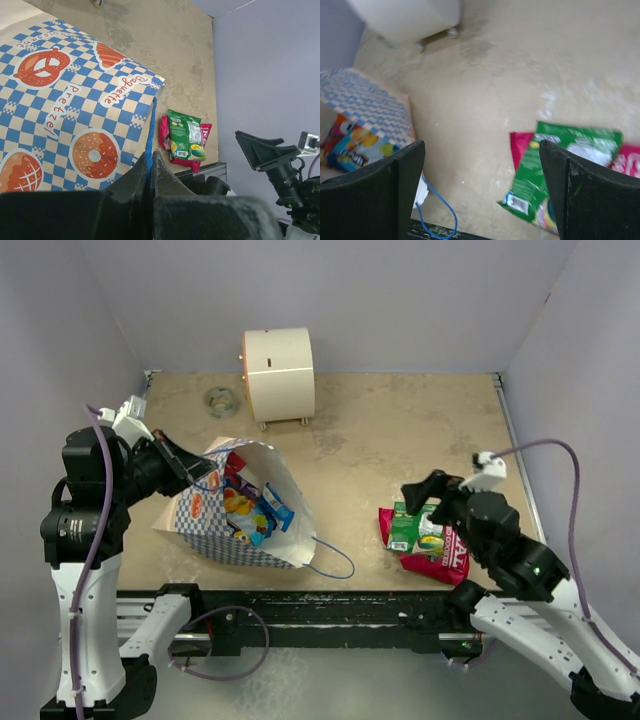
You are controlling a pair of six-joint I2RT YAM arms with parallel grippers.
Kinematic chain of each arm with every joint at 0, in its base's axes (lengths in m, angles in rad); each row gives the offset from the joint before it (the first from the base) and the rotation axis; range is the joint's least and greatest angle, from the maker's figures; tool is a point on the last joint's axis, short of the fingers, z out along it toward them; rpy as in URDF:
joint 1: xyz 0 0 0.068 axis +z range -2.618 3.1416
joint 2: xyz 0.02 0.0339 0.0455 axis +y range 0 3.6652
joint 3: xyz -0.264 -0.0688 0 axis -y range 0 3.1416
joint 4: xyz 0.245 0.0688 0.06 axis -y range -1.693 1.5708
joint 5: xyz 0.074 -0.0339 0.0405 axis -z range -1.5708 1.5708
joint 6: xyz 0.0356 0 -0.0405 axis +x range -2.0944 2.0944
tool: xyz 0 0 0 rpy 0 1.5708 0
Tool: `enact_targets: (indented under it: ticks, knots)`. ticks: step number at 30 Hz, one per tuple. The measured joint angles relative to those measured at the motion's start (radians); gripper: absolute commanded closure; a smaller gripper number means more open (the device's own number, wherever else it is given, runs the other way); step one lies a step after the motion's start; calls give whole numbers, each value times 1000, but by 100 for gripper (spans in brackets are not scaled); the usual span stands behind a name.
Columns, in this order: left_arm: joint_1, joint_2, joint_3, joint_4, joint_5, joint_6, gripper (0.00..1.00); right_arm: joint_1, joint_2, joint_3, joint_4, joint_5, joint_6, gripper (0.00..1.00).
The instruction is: Take the snacks out of the paper bag
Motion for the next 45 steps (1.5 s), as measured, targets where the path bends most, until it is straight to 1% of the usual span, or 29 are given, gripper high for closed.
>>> enact_targets:
  ticks: [1,4,7,9,12,16,17,19,21,25,27,31,34,36,37,38,41,45]
  knots:
    - [0,-5,0,0,0,-1,100,0,43,23,71,-65,-102,4]
    - [0,-16,0,0,0,-8,100,0,198,90,238,-261,-325,5]
    - [0,-24,0,0,2,-18,100,1,352,124,351,-429,-456,6]
    - [0,-25,0,1,8,-19,100,14,437,124,412,-513,-492,4]
    - [0,-27,0,1,16,-23,100,76,534,79,515,-539,-508,3]
    - [0,-38,0,3,33,-26,100,217,620,46,606,-528,-537,4]
    - [0,-41,0,3,38,-26,100,243,646,46,637,-518,-541,5]
    - [0,-45,0,3,43,-25,100,283,712,47,694,-479,-540,14]
    - [0,-47,0,2,47,-23,100,299,779,51,713,-411,-531,22]
    - [0,-42,-1,1,62,-17,100,307,888,95,678,-296,-514,32]
    - [0,-38,-1,2,80,-19,100,308,908,105,689,-270,-521,38]
    - [0,-38,-27,29,143,-53,100,308,908,105,738,-250,-539,59]
    - [0,-47,-49,32,170,-72,100,308,914,105,783,-253,-546,67]
    - [0,-50,-51,30,182,-74,100,309,927,105,812,-260,-546,83]
    - [0,-48,-53,30,190,-73,100,309,934,105,823,-264,-550,94]
    - [0,-48,-53,27,201,-69,100,309,940,105,830,-271,-553,100]
    - [0,-39,-53,2,233,-47,100,309,949,106,823,-276,-556,100]
    - [0,-7,-39,-82,220,-6,100,309,923,111,796,-273,-555,100]
